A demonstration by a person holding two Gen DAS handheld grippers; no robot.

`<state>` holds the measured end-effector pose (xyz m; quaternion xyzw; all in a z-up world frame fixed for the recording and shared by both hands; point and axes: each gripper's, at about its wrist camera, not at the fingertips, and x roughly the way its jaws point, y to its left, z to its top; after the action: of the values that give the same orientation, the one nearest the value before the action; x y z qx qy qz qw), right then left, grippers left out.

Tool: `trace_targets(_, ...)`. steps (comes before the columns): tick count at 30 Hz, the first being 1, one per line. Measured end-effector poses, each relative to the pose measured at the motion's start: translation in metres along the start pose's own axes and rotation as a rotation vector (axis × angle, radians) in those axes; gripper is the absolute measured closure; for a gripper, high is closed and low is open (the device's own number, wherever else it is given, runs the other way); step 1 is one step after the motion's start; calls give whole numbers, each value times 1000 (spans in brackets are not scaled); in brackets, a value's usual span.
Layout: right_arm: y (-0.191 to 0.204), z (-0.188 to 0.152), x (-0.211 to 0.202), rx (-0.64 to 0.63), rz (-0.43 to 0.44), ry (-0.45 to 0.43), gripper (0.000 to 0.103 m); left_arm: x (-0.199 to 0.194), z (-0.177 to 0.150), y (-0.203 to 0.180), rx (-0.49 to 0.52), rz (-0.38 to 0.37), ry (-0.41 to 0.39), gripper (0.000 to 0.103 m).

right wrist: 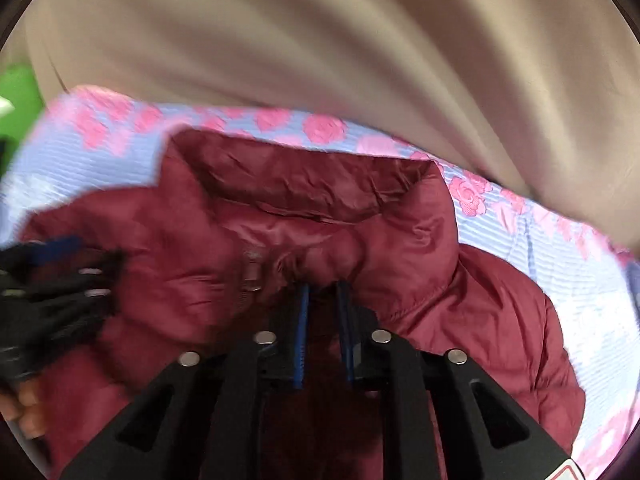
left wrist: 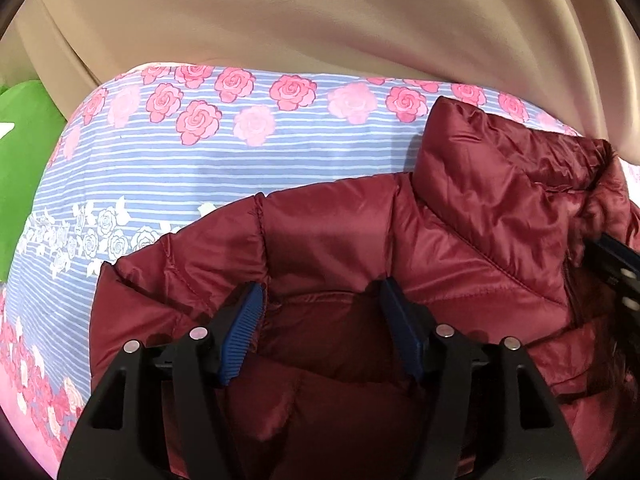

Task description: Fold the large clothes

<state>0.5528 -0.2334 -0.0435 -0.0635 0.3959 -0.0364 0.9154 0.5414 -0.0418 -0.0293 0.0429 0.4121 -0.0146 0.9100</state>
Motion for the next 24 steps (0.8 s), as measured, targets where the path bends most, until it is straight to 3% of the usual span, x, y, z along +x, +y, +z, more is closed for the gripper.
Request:
trace_targets(2, -13, 8, -2, 80, -5, -33, 91, -7, -4, 8, -15, -7, -22, 43)
trace_targets(4, -24, 12, -14, 145, -15, -76, 81, -13, -6, 23, -37, -34, -43, 43)
trace_targets(6, -22, 12, -28, 139, 94, -99, 79, -21, -9, 42, -52, -64, -61, 44)
trace_targets(10, 38, 12, -24, -8, 207, -62, 83, -12, -10, 57, -65, -30, -48, 44)
trace_targets(11, 53, 12, -20, -30, 214, -48, 89, -4, -10, 59, -78, -13, -32, 44)
trace_targets(15, 84, 26, 13, -61, 127, 0, 92, 17, -11, 57, -111, 1, -7, 42)
trace_targets(17, 68, 34, 11, 26, 138, -17, 103, 21, -10, 54, -112, 7, -11, 42)
trace_targets(19, 43, 37, -1, 119, 175, -52, 103, 21, -8, 49, -106, 17, -15, 42)
trace_targets(21, 3, 32, -27, 209, 115, -112, 81, 15, -8, 49, -111, 15, -29, 42)
trace_targets(24, -49, 10, -58, 227, 46, -161, 75, -14, -7, 33, -101, -72, -90, 42)
